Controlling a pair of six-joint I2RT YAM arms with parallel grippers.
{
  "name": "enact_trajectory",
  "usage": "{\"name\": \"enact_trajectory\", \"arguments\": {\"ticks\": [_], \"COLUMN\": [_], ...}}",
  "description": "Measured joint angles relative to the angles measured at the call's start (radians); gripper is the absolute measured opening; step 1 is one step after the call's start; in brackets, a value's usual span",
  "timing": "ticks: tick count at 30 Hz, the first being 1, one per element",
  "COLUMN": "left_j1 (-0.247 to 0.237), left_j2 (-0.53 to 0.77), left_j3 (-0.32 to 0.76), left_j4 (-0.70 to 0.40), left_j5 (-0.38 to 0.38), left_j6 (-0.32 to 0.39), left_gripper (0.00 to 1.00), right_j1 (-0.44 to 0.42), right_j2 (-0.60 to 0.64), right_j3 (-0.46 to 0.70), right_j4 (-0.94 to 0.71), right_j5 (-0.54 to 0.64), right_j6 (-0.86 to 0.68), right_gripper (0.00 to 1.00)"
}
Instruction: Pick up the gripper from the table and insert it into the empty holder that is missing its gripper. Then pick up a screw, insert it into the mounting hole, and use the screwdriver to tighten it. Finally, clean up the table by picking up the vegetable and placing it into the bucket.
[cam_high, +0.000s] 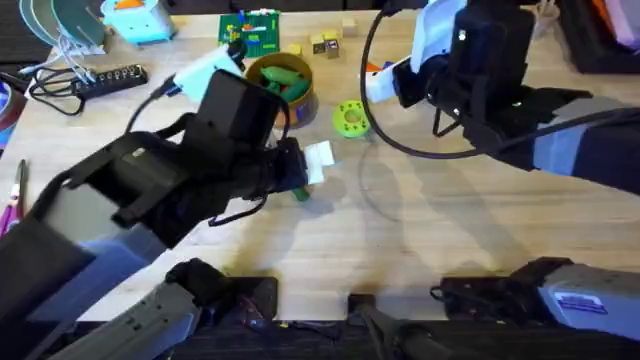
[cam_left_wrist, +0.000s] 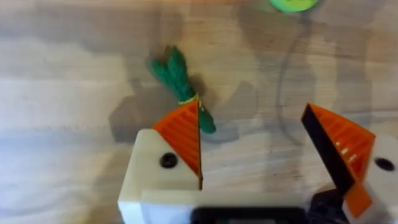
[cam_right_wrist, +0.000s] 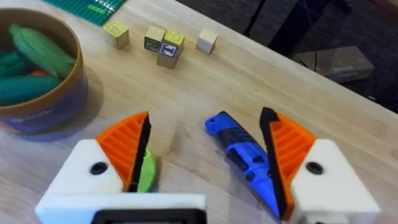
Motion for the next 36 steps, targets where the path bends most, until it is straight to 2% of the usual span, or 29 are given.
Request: {"name": "enact_trajectory", "arguments": {"ticks": [2, 5, 7, 11, 22, 31, 32, 36], "left_j1": [0.000, 0.000, 0.000, 0.000, 0.000, 0.013, 0.016, 0.023], "left_j2": [0.030, 0.071, 0.100, 0.160, 0.327, 0.355, 0.354, 0.367], "left_j3": [0.000, 0.000, 0.000, 0.000, 0.002, 0.016, 0.016, 0.016], "left_j4": [-0.015, -0.096, -0.108, -0.102, -0.051, -0.054, -0.055, -0.026], "left_j5": [0.003, -0.020, -0.035, -0.052, -0.087, -0.105, -0.107, -0.110], "left_j6": [-0.076, -0.220, -0.287, -0.359, -0.403, -0.416, -0.418, -0.418], "left_gripper": [0.995, 0.995, 0.994, 0.994, 0.993, 0.978, 0.866, 0.237], "right_j1": [0.000, 0.000, 0.000, 0.000, 0.000, 0.000, 0.000, 0.000], "right_j2": [0.000, 0.000, 0.000, 0.000, 0.000, 0.000, 0.000, 0.000], "right_j3": [0.000, 0.000, 0.000, 0.000, 0.000, 0.000, 0.000, 0.000], "right_j4": [0.000, 0.000, 0.000, 0.000, -0.007, -0.061, -0.062, -0.062], "right_j5": [0.000, 0.000, 0.000, 0.000, 0.000, 0.000, 0.000, 0.000], "right_j6": [0.000, 0.000, 0.000, 0.001, 0.003, 0.003, 0.003, 0.003], "right_gripper": [0.991, 0.991, 0.992, 0.991, 0.991, 0.991, 0.992, 0.991]}}
